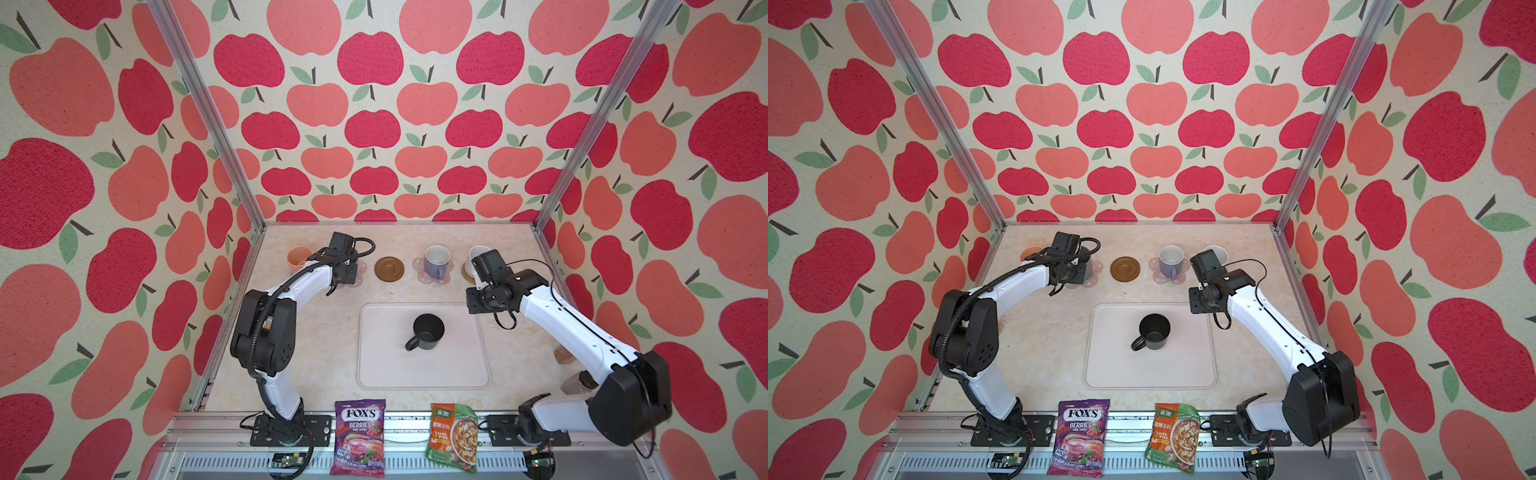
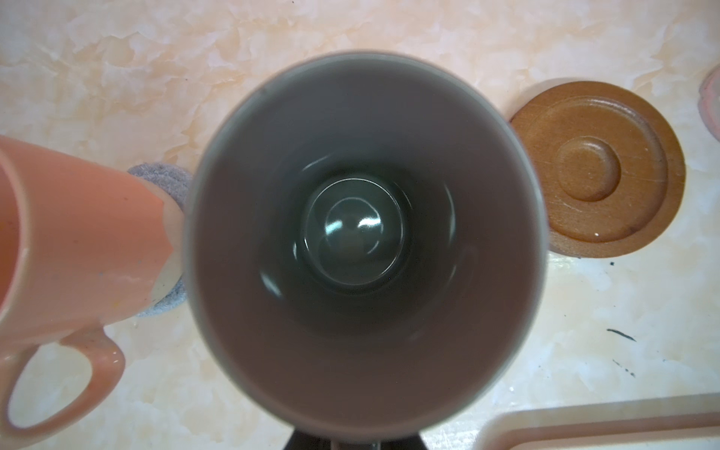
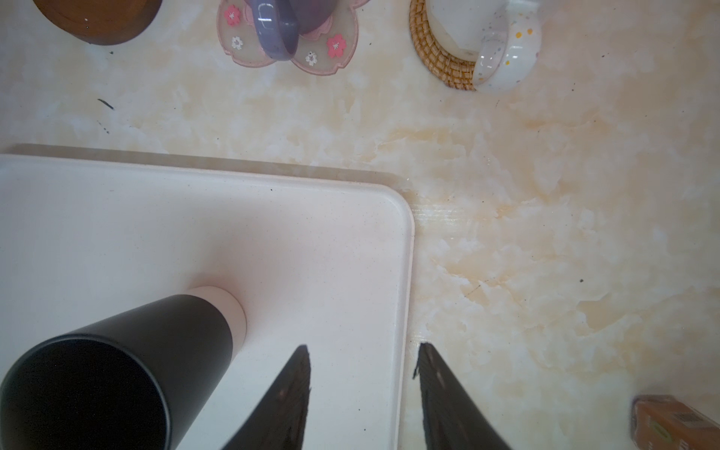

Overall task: Place cups on coasters
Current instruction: Place the cup on the coaster.

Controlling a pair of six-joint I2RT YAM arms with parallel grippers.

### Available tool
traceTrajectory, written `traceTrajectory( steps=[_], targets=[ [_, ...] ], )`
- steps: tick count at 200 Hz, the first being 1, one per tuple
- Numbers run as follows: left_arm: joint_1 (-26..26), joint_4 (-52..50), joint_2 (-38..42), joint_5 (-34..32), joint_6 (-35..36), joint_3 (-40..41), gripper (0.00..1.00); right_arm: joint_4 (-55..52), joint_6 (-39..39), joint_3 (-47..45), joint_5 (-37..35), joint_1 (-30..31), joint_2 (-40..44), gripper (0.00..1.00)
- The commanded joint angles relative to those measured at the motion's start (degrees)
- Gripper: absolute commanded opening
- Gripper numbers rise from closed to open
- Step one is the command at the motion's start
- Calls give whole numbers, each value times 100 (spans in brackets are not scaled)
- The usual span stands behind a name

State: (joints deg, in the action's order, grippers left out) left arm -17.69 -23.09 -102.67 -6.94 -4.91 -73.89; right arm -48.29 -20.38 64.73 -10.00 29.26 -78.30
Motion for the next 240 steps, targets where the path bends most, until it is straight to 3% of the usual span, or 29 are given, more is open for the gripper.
traceTrajectory(
  steps=[1,83,213,240],
  targets=[
    [69,617,36,45,95,-315,0,-222,122,188,-90,20,-49,48],
    [150,674,-216,79,141,-485,0,-275,78,244,-108,23,-92,48],
    [144,481,-40,96,-640,-416,0,-179,52,163,-3,28,-89,48],
    [95,394,-93,-145,-746,-451,0,-172,49,145,7,23,-71,48]
  ],
)
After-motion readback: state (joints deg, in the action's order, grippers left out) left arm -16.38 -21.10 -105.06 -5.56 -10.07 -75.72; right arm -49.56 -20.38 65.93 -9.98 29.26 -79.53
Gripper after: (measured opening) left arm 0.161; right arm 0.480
